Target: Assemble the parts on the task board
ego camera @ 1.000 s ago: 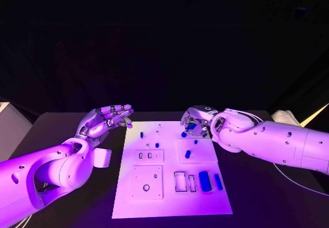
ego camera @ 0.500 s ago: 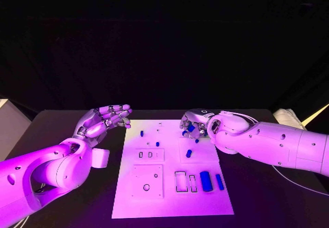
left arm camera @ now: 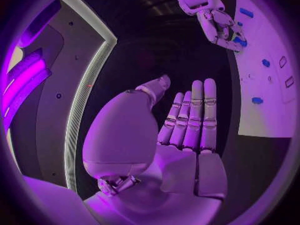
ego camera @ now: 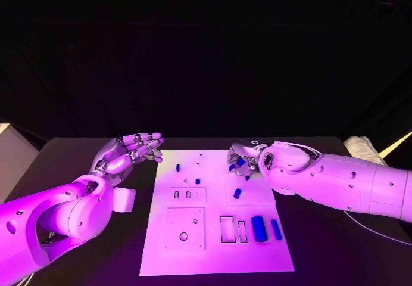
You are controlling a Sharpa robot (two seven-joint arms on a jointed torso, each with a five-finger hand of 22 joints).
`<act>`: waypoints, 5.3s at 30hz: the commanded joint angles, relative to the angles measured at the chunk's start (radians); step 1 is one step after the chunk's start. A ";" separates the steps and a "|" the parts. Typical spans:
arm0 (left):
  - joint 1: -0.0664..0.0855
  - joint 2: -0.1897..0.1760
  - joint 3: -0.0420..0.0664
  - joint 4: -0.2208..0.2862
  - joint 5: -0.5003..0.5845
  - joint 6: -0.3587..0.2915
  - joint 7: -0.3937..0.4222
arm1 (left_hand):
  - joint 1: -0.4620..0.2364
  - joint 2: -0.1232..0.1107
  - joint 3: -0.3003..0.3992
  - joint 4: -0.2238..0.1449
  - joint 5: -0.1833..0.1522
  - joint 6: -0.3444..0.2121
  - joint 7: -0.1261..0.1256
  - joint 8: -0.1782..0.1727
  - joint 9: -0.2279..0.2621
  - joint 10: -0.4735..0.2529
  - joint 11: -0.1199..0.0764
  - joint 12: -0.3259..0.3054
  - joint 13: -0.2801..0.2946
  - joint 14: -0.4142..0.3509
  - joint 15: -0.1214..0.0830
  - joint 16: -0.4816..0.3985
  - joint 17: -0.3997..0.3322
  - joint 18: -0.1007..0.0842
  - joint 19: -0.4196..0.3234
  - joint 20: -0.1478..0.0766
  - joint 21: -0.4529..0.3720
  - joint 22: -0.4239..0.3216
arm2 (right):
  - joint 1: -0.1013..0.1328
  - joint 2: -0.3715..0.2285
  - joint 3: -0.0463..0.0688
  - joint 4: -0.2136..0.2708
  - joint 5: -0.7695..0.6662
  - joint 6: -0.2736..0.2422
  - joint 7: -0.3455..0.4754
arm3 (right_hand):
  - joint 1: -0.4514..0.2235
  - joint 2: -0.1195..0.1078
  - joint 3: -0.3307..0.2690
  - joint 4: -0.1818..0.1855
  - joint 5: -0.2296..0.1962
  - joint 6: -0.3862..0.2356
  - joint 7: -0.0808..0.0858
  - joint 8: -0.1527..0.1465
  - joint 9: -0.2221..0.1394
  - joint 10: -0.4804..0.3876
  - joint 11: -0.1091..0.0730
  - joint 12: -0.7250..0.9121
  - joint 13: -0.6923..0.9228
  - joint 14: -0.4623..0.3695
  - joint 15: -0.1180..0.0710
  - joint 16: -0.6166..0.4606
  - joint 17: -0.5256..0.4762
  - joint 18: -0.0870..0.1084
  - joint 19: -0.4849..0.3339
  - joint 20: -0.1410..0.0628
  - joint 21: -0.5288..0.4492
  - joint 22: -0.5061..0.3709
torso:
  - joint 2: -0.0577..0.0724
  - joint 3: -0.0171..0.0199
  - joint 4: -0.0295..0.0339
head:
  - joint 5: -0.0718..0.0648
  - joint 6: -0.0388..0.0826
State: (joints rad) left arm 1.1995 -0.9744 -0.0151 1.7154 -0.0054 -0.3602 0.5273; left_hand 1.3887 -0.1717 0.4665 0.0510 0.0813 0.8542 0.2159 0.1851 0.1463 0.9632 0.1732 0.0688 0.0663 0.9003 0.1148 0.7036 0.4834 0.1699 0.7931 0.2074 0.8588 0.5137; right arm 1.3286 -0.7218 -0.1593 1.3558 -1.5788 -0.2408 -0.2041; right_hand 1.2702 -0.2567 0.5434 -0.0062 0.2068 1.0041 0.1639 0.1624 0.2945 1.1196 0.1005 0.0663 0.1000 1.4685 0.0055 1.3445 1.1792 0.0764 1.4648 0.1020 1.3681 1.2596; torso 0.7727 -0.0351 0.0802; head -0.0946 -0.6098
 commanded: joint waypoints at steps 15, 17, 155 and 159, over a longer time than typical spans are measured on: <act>0.003 -0.002 0.001 0.001 -0.003 0.021 -0.004 | -0.009 0.007 0.001 -0.007 -0.007 -0.006 0.005 0.002 -0.001 -0.009 0.003 -0.002 -0.001 -0.008 -0.001 0.011 0.002 0.012 -0.008 0.001 0.008 0.004 | -0.004 -0.001 -0.002 0.013 -0.026 -0.063 -0.007 | 0.063 0.067 0.062 -0.022 -0.041 0.104 -0.046 0.068 0.064 0.144 -0.052 0.091 0.062 0.034 -0.034 0.029 0.014 -0.042 0.044 -0.024 0.095 0.146 | 0.012 -0.0008 0.0067 | -0.006 0.012; 0.003 -0.002 0.001 0.001 -0.002 0.022 -0.004 | -0.009 0.007 0.001 -0.007 -0.007 -0.006 0.005 0.002 -0.001 -0.009 0.003 -0.002 -0.001 -0.008 -0.001 0.011 0.002 0.012 -0.008 0.001 0.008 0.004 | -0.004 -0.001 -0.002 0.016 -0.020 -0.094 -0.006 | 0.066 0.072 0.063 -0.027 -0.046 0.111 -0.049 0.075 0.072 0.152 -0.057 0.096 0.071 0.034 -0.038 0.031 0.016 -0.043 0.045 -0.028 0.099 0.151 | 0.013 -0.0012 0.0081 | -0.007 0.013; 0.029 -0.002 0.001 -0.014 -0.001 0.025 -0.037 | -0.001 0.011 0.010 -0.022 -0.009 -0.008 0.007 0.003 -0.001 -0.023 0.005 -0.003 -0.002 -0.019 0.000 0.029 0.001 0.012 -0.017 0.003 0.028 0.015 | 0.017 0.015 0.023 0.024 0.012 -0.255 -0.089 | 0.191 0.051 -0.339 0.201 -0.030 -0.073 -0.015 -0.054 0.106 -0.106 -0.014 0.170 0.032 -0.008 -0.005 -0.091 -0.192 0.013 -0.043 -0.002 -0.161 -0.143 | 0.027 -0.0113 0.0174 | -0.006 0.026; 0.029 -0.001 0.001 -0.015 -0.001 0.027 -0.038 | -0.001 0.011 0.010 -0.022 -0.009 -0.008 0.007 0.003 -0.001 -0.023 0.005 -0.003 -0.002 -0.019 0.000 0.029 0.001 0.012 -0.017 0.003 0.028 0.015 | 0.034 -0.070 0.026 0.081 0.056 -0.252 -0.106 | 0.185 0.041 -0.319 0.218 -0.027 -0.063 -0.016 -0.055 0.107 -0.049 -0.021 0.193 0.042 0.002 -0.010 -0.063 -0.153 0.001 -0.023 -0.007 -0.108 -0.077 | 0.023 -0.0078 0.0118 | -0.012 0.026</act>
State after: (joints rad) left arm 1.2268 -0.9766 -0.0151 1.6993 -0.0050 -0.3514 0.4847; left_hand 1.3849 -0.1678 0.4775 0.0344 0.0775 0.8543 0.2159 0.1850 0.1465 0.9452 0.1769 0.0689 0.0657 0.8862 0.1145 0.7286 0.4847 0.1695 0.7828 0.2108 0.8820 0.5281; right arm 1.3599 -0.7798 -0.1341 1.4220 -1.5595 -0.4847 -0.2794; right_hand 1.4571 -0.2044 0.2238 0.2089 0.1766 0.9365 0.1497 0.1109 0.3995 1.0586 0.0838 0.2555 0.1408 1.4584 -0.0051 1.2776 1.0212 0.0880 1.4364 0.0952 1.2525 1.1734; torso 0.7996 -0.0464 0.0989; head -0.1030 -0.5836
